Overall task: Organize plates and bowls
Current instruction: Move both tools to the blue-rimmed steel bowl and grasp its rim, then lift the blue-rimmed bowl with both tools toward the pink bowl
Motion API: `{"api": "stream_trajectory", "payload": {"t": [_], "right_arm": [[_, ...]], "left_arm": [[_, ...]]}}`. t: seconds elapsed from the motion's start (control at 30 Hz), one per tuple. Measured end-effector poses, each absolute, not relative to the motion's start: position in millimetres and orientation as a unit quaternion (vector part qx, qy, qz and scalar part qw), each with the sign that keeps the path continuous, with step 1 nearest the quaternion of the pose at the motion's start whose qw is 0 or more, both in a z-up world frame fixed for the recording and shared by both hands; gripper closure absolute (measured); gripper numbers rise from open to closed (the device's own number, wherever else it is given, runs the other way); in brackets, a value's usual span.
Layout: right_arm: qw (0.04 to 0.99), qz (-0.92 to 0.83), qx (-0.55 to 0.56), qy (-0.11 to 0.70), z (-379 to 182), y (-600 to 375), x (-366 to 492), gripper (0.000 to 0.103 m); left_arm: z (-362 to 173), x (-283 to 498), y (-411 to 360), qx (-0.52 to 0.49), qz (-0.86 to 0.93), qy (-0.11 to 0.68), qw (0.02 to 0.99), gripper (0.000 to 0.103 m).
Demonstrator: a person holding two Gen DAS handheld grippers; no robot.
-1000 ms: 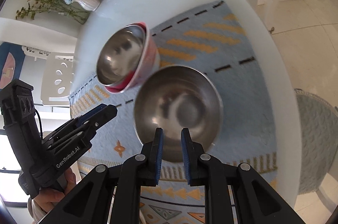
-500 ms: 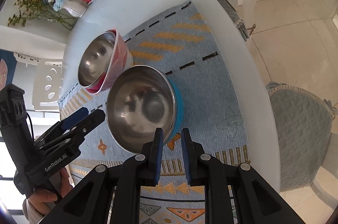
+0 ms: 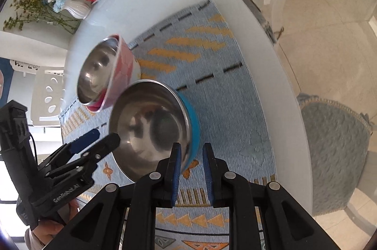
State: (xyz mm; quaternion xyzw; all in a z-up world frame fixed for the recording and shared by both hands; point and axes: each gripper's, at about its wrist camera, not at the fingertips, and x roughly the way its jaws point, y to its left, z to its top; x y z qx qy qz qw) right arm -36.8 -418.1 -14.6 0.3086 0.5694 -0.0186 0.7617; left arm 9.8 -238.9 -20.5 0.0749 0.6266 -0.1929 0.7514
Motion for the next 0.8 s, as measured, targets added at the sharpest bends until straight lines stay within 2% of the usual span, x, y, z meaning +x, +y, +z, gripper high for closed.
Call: {"api": "stream_trajectory", "payload": {"t": [0.17,0.23,0.33,0.37,0.43,0.8], "right_arm": [[0.753,-0.027,0.316,0.577,-17,-424,-39,0.084],[0.745,-0.027,0.332,0.579,-23,-427,-39,0.077],[0.738,-0.029,0.333,0.586,-30,-425,-35,0.072],[0.736,-0.03,0.331,0.59,-31,-425,-34,0.067],[0.733,-0.034,0.328,0.594,-37,-424,-30,0.062],[0.704,0.004,0.376,0.603,-66,-418,-12,0.062]], "left_arm": [[-25,14,-244,0.073,-0.195,0.631,0.748,0.036],[-29,14,-248,0.077,-0.198,0.636,0.742,0.036],[-33,13,-251,0.083,-0.201,0.638,0.738,0.036],[-35,13,-252,0.084,-0.202,0.639,0.737,0.036],[-38,14,-253,0.085,-0.202,0.642,0.734,0.036],[-59,19,-254,0.092,-0.196,0.657,0.722,0.036]]}}
